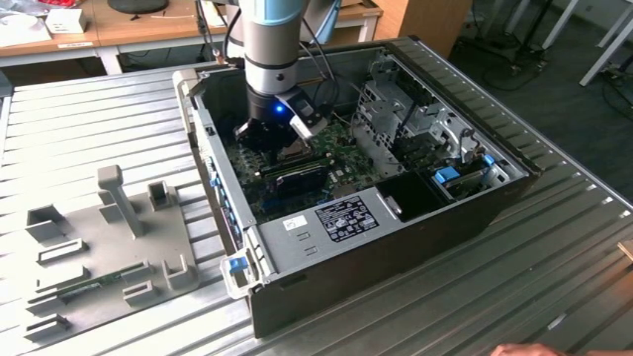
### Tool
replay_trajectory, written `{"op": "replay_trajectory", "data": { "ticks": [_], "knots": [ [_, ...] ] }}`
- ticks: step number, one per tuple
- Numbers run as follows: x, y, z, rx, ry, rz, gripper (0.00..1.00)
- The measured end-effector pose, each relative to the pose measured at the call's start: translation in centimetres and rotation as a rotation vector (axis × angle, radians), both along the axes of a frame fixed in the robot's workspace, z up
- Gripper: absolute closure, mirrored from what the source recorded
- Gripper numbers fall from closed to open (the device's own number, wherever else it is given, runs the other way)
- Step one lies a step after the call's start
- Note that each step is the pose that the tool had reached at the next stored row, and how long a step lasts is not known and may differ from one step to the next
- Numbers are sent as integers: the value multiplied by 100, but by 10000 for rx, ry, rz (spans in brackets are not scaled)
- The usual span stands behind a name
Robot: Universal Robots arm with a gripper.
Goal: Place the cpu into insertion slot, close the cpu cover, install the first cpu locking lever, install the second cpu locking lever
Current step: 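Install the second cpu locking lever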
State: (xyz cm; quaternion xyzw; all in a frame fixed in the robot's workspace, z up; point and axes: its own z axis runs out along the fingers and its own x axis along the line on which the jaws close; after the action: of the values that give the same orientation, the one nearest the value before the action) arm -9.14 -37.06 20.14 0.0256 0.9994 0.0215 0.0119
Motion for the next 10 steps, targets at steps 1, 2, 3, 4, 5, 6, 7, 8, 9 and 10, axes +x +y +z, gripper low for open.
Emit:
{"op": "replay_trajectory", "data": {
  "ticks": [1,2,3,4,5,6,7,8,9,10],
  "knots": [
    [4,0,-1,1,-1,0,89],
    [7,0,-1,1,-1,0,89],
    [9,0,-1,1,-1,-1,89],
    [10,0,-1,1,0,-1,89],
    [11,0,-1,0,0,-1,89],
    [12,0,-1,1,0,-1,89],
    [14,0,-1,1,0,0,89],
    [16,0,-1,2,0,1,89],
    [19,0,-2,3,0,1,89],
    [23,0,-1,3,1,0,89]
  ]
}}
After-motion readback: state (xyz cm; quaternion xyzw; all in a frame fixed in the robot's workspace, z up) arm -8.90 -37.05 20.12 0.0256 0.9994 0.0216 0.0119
